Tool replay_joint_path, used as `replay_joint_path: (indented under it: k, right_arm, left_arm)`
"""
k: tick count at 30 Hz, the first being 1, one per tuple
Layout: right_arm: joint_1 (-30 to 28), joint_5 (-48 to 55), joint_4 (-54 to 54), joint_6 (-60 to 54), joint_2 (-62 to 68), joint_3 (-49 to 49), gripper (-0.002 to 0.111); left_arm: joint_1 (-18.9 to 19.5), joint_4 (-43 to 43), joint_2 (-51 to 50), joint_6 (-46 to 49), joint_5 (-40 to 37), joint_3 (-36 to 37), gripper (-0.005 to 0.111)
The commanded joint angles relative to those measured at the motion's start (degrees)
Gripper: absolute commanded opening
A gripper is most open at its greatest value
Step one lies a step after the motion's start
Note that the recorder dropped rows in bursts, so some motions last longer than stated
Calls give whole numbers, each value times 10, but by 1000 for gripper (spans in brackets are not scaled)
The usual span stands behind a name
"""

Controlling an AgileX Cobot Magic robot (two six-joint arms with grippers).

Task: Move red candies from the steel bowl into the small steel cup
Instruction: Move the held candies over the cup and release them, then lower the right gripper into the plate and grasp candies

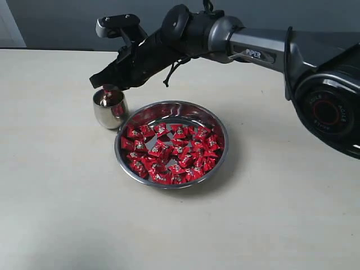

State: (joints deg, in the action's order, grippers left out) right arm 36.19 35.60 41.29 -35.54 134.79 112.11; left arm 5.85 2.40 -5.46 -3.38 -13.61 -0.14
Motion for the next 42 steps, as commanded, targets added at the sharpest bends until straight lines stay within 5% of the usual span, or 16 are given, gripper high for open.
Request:
replay_joint_path:
  k: [1, 6, 15, 42]
  right_arm:
    - [-1, -3, 6, -8, -3, 2, 36]
    - [-1, 35, -15, -7, -15, 2, 37]
    - [-1, 200, -231, 99, -52, 2, 37]
    - [-1, 193, -335, 161, 27, 2, 37]
  left_arm:
    - [-3, 1, 5, -1, 2, 1, 0]
    - [-3, 1, 5, -1, 2, 1, 0]
    - [-3, 1, 5, -1, 2, 1, 0]
    - [-3, 1, 5, -1, 2, 1, 0]
